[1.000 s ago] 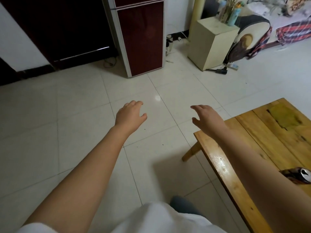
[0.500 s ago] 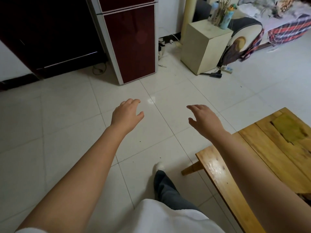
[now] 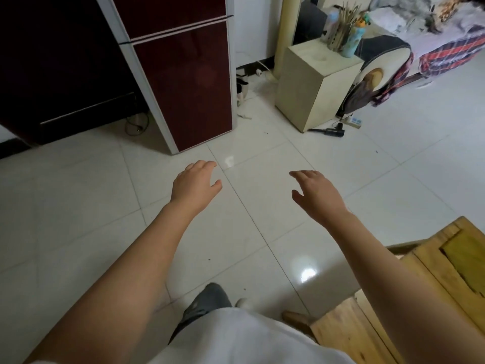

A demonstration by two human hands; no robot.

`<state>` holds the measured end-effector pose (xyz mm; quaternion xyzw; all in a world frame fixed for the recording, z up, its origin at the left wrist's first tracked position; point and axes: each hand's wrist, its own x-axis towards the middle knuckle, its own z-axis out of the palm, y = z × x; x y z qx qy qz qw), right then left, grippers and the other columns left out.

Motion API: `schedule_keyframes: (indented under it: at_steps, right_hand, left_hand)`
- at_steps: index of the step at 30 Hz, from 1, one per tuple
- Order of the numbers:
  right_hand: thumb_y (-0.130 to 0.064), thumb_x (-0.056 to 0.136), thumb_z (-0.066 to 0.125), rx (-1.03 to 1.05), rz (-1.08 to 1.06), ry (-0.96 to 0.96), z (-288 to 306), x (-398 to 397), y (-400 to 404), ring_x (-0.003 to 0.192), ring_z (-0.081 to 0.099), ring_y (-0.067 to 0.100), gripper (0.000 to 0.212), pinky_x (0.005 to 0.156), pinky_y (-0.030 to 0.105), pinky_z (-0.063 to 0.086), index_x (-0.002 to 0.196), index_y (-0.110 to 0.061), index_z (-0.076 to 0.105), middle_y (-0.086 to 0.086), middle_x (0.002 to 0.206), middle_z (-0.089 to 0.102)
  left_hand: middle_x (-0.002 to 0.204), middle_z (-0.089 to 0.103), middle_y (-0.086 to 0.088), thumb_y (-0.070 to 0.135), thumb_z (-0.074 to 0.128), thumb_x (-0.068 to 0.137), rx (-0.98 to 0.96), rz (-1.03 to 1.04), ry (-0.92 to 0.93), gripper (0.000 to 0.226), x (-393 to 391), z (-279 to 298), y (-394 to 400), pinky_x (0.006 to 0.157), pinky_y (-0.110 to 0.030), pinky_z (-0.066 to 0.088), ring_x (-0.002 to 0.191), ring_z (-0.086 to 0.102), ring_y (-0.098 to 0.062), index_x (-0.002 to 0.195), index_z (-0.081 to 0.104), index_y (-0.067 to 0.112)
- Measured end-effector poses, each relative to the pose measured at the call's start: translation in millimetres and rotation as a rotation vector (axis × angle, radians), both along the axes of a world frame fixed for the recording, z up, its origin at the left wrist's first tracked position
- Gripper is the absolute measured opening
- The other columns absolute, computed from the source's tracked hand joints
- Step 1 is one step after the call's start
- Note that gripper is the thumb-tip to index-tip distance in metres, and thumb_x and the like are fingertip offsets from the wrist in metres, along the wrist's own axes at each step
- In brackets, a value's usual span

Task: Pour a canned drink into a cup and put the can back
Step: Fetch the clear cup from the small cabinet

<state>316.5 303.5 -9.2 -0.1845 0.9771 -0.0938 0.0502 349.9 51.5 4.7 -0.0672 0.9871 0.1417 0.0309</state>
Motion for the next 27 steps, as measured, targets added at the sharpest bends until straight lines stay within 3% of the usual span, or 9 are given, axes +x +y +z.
schedule_keyframes:
  at_steps: [19, 27]
  right_hand:
    - [-0.023, 0.093, 0.049, -0.021, -0.295, -0.002, 9, -305, -47, 0.129, 0.039, 0.023, 0.047, 0.101, 0.035, 0.037, 0.137, -0.015, 0.039, 0.005, 0.138, 0.048]
    - [-0.022, 0.092, 0.049, -0.028, -0.408, 0.004, 4, -404, -26, 0.128, 0.040, 0.025, 0.046, 0.100, 0.035, 0.037, 0.137, -0.014, 0.040, 0.007, 0.137, 0.049]
  left_hand:
    - [0.134, 0.049, -0.004, 0.033, 0.048, 0.090, -0.008, -0.290, -0.039, 0.047, -372, -11, -56, 0.095, -0.039, 0.039, 0.121, 0.044, -0.025, 0.133, 0.043, 0.016]
    - [0.136, 0.047, -0.005, 0.032, 0.049, 0.091, 0.007, -0.404, -0.027, 0.046, -502, -11, -30, 0.096, -0.038, 0.037, 0.124, 0.042, -0.025, 0.133, 0.043, 0.015]
